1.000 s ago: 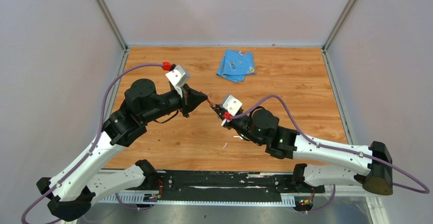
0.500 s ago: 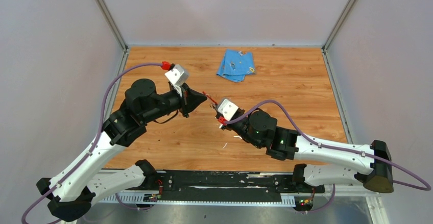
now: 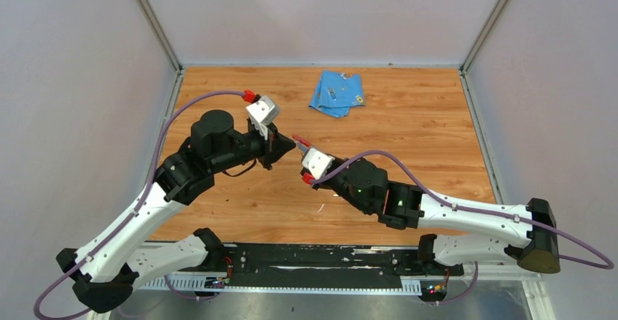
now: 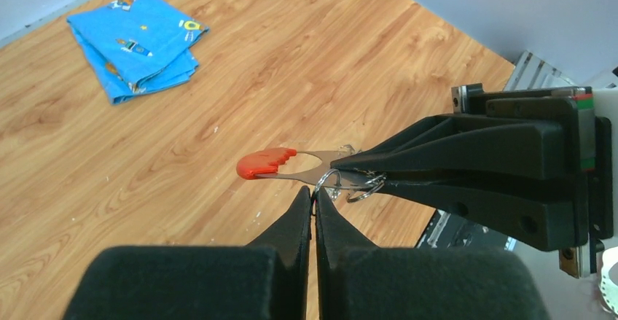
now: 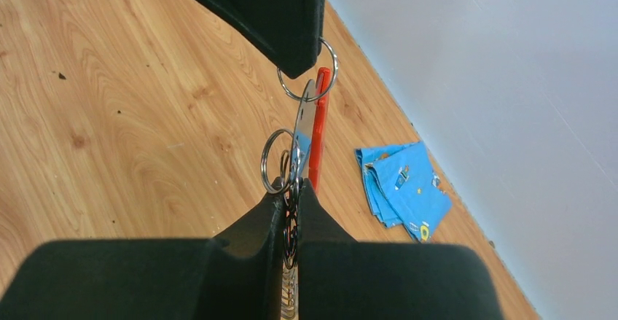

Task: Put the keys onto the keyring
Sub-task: Adjust the keyring.

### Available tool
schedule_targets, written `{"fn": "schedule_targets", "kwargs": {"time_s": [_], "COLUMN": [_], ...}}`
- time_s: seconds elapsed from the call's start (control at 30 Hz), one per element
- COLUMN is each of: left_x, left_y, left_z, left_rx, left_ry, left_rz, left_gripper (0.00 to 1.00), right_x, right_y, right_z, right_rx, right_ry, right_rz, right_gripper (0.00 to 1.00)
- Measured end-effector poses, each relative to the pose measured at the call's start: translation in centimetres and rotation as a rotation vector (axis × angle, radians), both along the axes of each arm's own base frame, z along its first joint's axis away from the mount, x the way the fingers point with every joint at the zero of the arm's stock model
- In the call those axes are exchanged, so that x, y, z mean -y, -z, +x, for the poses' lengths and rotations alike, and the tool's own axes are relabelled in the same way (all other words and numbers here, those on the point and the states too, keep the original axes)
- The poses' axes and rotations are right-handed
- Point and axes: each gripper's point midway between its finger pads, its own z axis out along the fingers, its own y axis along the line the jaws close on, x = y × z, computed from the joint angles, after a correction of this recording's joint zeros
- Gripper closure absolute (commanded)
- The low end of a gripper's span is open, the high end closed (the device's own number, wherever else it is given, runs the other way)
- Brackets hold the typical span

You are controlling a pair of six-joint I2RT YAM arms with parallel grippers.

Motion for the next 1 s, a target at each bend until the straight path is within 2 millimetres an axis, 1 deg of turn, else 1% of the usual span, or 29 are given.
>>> {"fn": "schedule_targets", "kwargs": {"time_s": [0.13, 0.23, 0.47, 0.6, 0.77, 0.87, 0.97, 1.0], "left_x": [0.2, 0.3, 0.6, 0.4, 0.3, 0.0, -0.2, -0.4], "left_y": [0.7, 1.1, 2.2, 3.0, 3.5, 3.9, 4.4, 4.7], "left_z": [0.1, 0.2, 0.3, 0.1, 0.0, 0.1, 0.2, 0.3], "left_rx": [-0.012, -0.011, 0.021, 0.036, 0.069, 0.082, 0.099, 0.108], "left_ry": [0.015, 0.035, 0.129, 0.169, 0.193, 0.196, 0.208, 0.213], "left_rz": [0.025, 0.061, 0.200, 0.262, 0.308, 0.339, 0.380, 0.399], "left_gripper": [1.00, 1.00, 1.00, 1.00, 1.00, 1.00, 1.00, 1.00], "right_x": [0.0, 0.0, 0.2, 0.3, 0.2, -0.2, -0.7, -0.8], "right_y": [0.4, 0.8, 1.7, 1.7, 2.5, 2.8, 2.3, 2.1], "right_z": [-0.1, -0.2, -0.4, -0.4, -0.3, -0.5, -0.8, -1.0], "right_rx": [0.010, 0.011, -0.018, -0.036, -0.055, -0.064, -0.071, -0.077], "right_ry": [0.002, 0.000, 0.001, 0.020, 0.063, 0.060, 0.047, 0.042], "right_rz": [-0.040, -0.062, -0.084, -0.062, -0.064, -0.063, -0.026, -0.011], "right_gripper": [0.99, 0.96, 0.97, 0.96, 0.84, 0.70, 0.57, 0.55]}}
